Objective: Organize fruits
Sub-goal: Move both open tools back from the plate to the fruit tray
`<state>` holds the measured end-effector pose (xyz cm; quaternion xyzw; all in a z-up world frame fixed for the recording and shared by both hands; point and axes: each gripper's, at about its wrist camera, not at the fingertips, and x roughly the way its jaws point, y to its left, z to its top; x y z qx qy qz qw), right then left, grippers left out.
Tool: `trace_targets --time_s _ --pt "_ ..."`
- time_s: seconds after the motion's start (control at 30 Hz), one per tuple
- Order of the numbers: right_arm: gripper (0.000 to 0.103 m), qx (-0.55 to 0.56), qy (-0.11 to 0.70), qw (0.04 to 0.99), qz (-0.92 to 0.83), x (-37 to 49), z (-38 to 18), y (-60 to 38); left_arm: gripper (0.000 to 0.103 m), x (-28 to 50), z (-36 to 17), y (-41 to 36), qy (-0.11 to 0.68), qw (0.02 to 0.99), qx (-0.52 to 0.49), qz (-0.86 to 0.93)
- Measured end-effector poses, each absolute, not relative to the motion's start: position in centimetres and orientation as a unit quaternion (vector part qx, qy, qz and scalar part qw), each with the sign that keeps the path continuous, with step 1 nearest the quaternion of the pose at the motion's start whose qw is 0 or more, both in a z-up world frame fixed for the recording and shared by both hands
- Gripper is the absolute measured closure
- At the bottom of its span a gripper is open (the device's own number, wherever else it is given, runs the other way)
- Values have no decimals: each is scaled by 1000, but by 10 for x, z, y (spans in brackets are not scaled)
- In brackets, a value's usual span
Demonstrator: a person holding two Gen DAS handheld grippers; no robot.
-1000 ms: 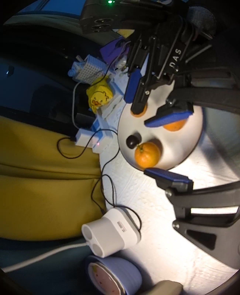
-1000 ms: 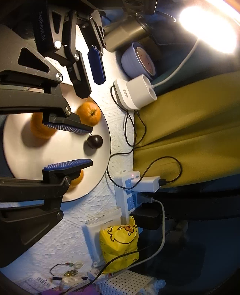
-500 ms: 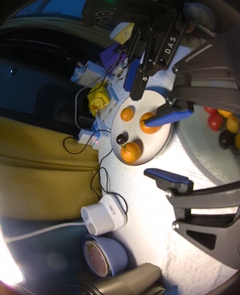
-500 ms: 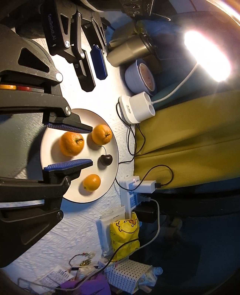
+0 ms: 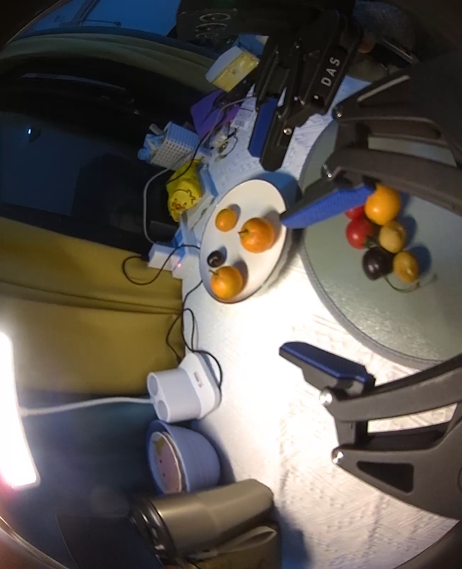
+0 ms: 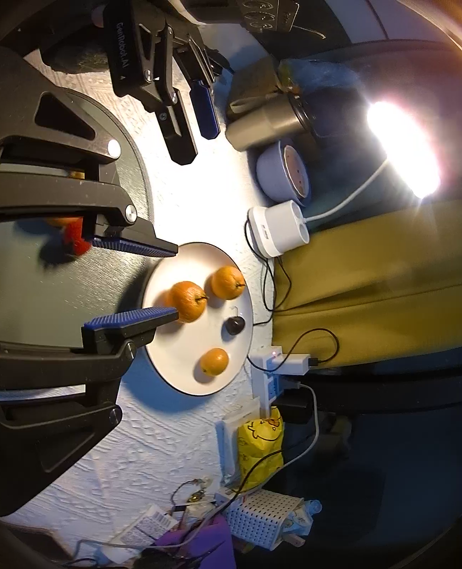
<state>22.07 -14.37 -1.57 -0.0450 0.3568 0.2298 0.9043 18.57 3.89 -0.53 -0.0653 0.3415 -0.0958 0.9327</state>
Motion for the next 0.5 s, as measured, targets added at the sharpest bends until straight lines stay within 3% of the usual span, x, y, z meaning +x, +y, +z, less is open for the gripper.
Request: trace_targets --time_s 0.5 --pt "68 -46 372 896 239 183 -26 -137 35 151 -25 38 356 927 -65 -99"
